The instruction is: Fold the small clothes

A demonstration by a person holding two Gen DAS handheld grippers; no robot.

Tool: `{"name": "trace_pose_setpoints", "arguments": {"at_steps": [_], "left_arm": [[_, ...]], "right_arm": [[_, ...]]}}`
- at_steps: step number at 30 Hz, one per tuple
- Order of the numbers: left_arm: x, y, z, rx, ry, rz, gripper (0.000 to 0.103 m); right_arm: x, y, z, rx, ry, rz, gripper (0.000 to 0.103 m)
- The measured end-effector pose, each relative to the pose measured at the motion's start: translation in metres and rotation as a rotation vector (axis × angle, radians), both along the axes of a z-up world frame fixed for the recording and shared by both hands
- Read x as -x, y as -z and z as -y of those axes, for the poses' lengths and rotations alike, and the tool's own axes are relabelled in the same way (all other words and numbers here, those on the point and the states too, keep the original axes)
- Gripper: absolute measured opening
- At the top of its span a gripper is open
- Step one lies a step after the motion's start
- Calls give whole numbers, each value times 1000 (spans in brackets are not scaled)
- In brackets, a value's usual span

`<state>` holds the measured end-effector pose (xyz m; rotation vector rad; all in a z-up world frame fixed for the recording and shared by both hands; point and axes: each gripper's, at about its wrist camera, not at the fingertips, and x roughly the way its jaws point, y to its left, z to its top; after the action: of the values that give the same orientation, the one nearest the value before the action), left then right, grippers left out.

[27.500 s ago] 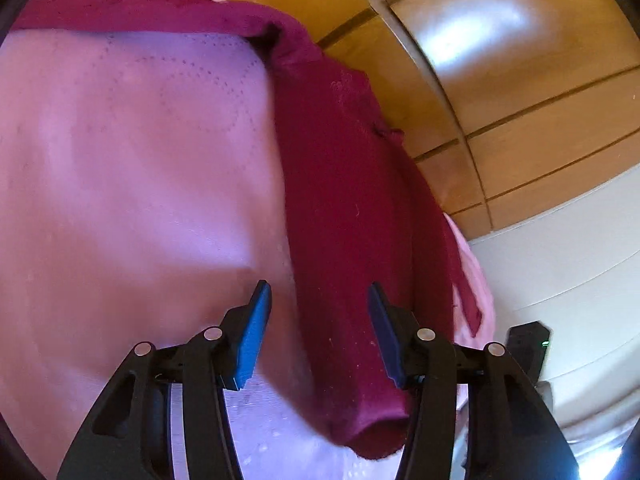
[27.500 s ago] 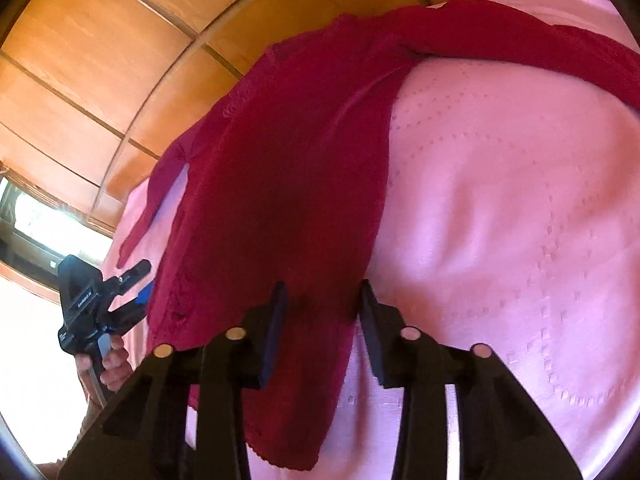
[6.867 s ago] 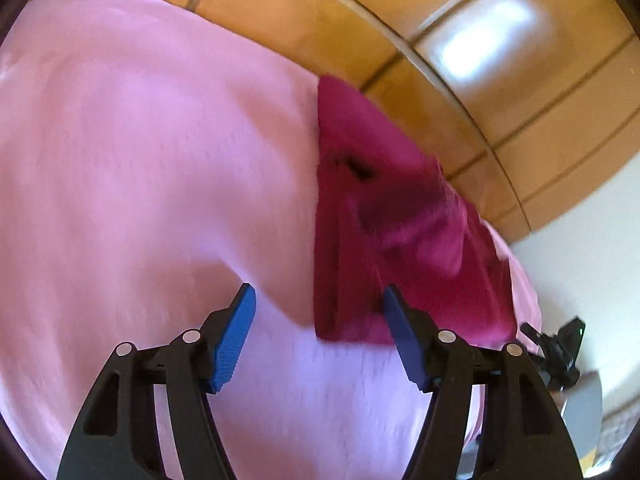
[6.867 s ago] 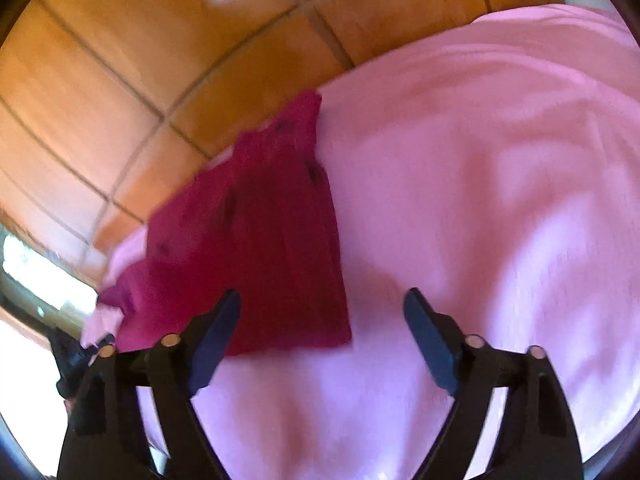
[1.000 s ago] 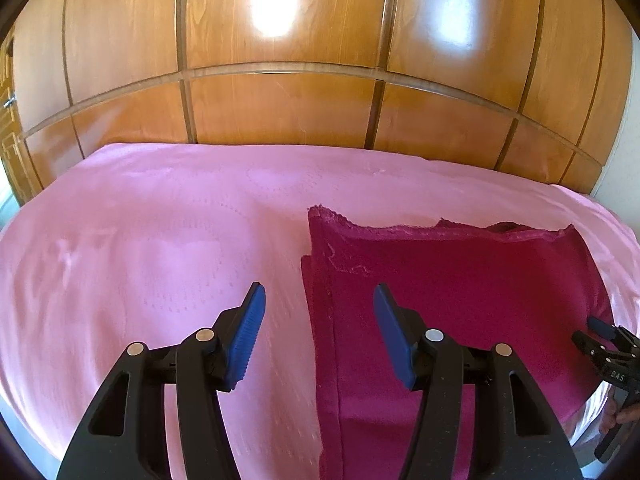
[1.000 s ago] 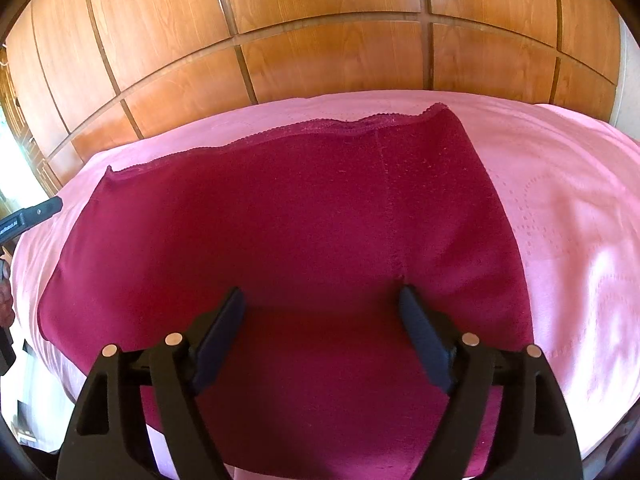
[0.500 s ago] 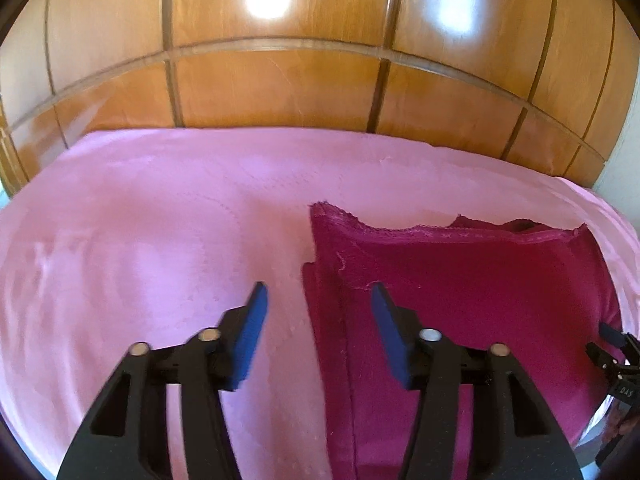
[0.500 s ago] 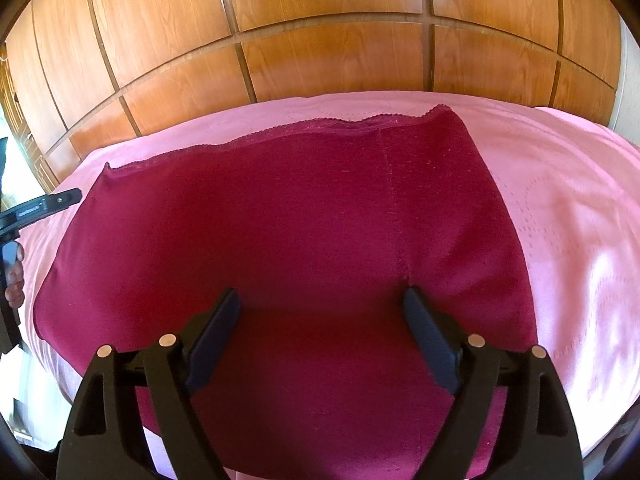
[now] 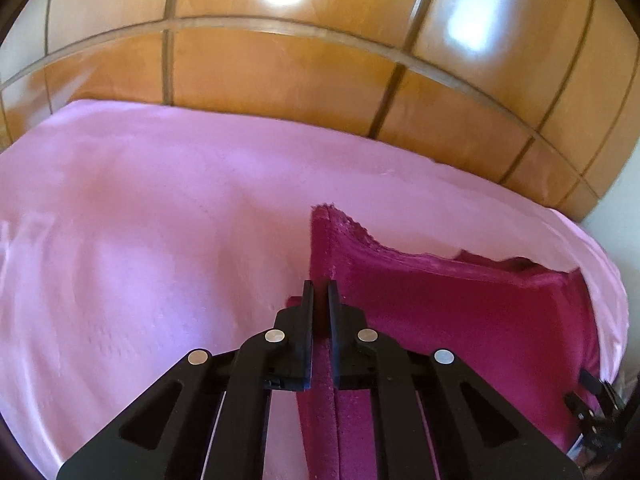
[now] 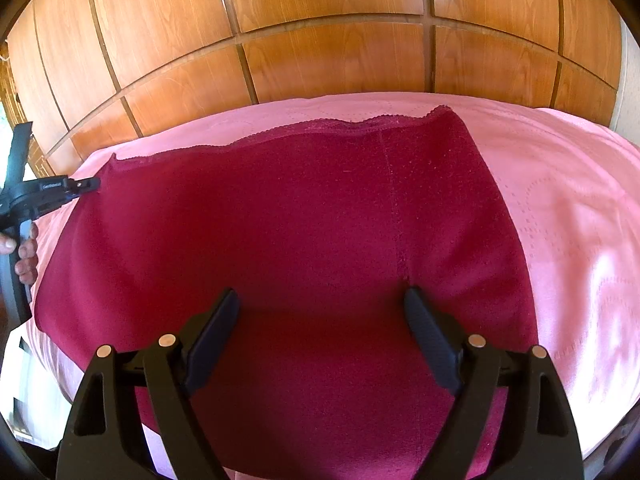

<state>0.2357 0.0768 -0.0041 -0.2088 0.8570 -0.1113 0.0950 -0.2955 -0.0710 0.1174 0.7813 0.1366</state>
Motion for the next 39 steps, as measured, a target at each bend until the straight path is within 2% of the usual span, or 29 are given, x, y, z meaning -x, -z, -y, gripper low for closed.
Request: {"name": "trace_pose_setpoints", "arguments": {"at_steps": [4,7,8,10,12,15,18,19,20,21,23,24,26,28,30,31,32,34,35,37,39], "left_arm": [[-16,24,4,-43,-24,-58,5],[-12,13,3,-39,-48,-46,8],[-10,10,2,-39,-53,-40,12],[1,-1,2,-60,-73,-4,14],[14,-11,5,-94,-93,37,14],[38,-23,10,-103,-96,101,14],[61,-30,23,-90,-50,145,14],[68,-31,30,-91,-22,156,16],[70,-30,37,-97,-3,162,30],[76,-30,45,-109,17,174,45],[81,-27,56,-118,50,192,47],[83,-24,62,-127,72,187,47],[81,-16,69,-157,78,173,47],[76,-8,70,-170,64,149,47],[59,11,69,-217,21,63,47],[53,19,65,-200,14,27,47],[50,23,60,-152,-3,26,48],[49,22,61,-152,-11,26,48],[49,20,62,-162,-14,29,48],[54,15,63,-146,-20,33,48],[61,9,62,-112,-16,43,48]], "right_arm": [[1,-1,1,-5,-8,-3,85],[3,-9,6,-37,-25,-17,84],[3,-12,10,-59,-27,-17,83],[4,-22,22,-113,-11,0,78],[3,-34,39,-131,42,36,78],[-13,-45,57,-82,126,63,76],[-44,-44,76,-69,217,41,74],[-58,-41,81,-65,246,25,74],[-68,-39,85,-66,258,13,72],[-79,-35,88,-72,264,-7,67],[-102,-25,92,-120,245,-68,37],[-105,-25,91,-121,238,-74,12],[-111,-32,86,-42,241,-33,8],[-116,-35,81,41,255,-5,7],[-128,-22,81,112,275,-45,7],[-133,-13,84,112,283,-80,6],[-137,-6,86,111,288,-101,6],[-147,-4,92,115,278,-97,8],[-147,-3,92,135,283,-84,15],[-138,-4,91,156,275,-33,54],[-127,-2,88,178,261,4,61]]}}
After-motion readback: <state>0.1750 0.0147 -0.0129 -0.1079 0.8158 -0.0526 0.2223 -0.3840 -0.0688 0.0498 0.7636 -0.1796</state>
